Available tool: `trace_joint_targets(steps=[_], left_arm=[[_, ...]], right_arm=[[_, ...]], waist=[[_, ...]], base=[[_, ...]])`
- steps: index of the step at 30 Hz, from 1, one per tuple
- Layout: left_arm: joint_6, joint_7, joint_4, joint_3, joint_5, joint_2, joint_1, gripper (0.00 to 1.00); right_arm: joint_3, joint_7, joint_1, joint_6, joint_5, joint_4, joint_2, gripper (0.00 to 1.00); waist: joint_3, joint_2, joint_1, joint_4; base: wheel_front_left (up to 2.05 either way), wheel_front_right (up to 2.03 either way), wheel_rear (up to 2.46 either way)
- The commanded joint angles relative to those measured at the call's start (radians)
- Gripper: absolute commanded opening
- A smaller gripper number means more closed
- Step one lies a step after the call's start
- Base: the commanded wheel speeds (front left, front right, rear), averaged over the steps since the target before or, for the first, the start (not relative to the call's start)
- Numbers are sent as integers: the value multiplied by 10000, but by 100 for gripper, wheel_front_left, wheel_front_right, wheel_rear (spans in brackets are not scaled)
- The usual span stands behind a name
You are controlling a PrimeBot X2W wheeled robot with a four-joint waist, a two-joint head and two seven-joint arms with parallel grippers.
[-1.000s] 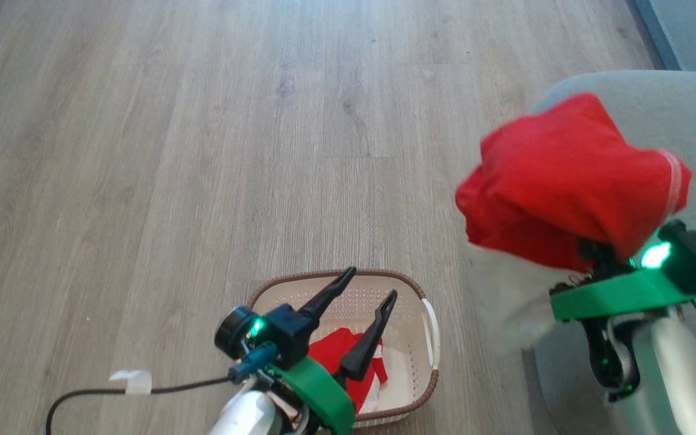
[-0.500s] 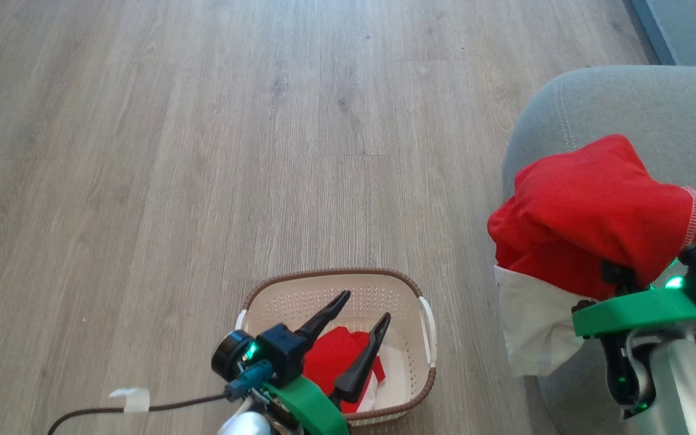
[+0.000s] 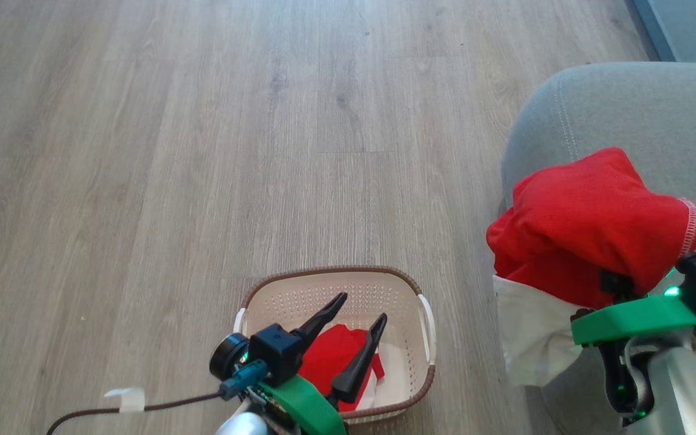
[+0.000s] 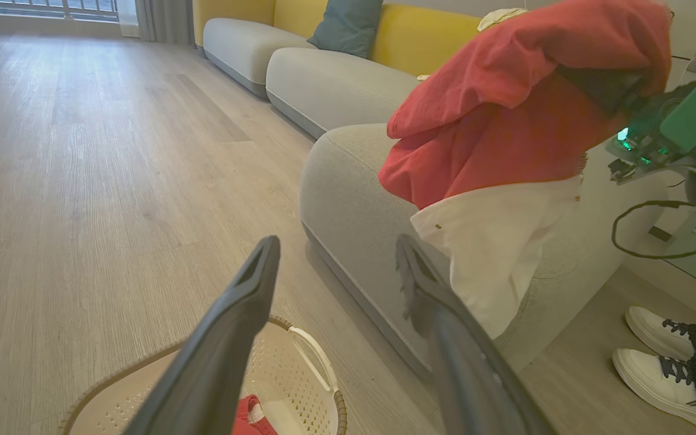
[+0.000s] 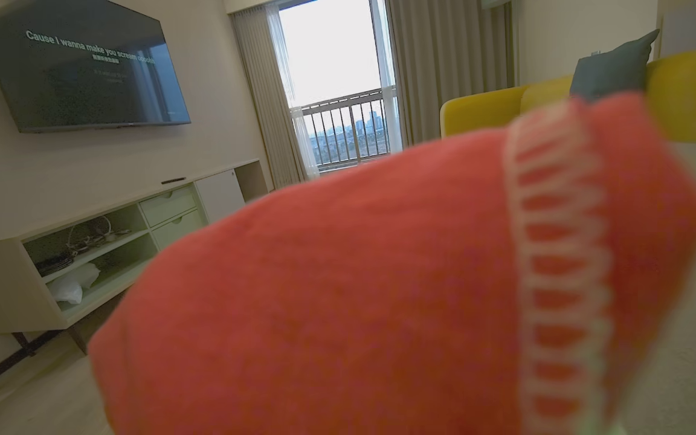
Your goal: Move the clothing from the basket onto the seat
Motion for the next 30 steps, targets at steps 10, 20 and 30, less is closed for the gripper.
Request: trace_joint_targets(steps=[10, 20, 30], left_arm=[[11, -51, -816, 224, 426, 26, -267, 100], [53, -51, -1035, 68, 591, 26, -439, 100], [127, -51, -1074, -205, 820, 26, -837, 100]], right_arm=[[0, -23, -444, -2, 5, -630, -152, 0], [-275, -23, -568, -2, -175, -931, -348, 0], [-798, -23, -739, -2, -286, -1186, -371, 0]], waist=[[157, 0, 0, -704], [513, 0, 0, -1948], [1110, 0, 0, -3389]], base=[[0, 0, 0], [0, 0, 0], [0, 0, 0]])
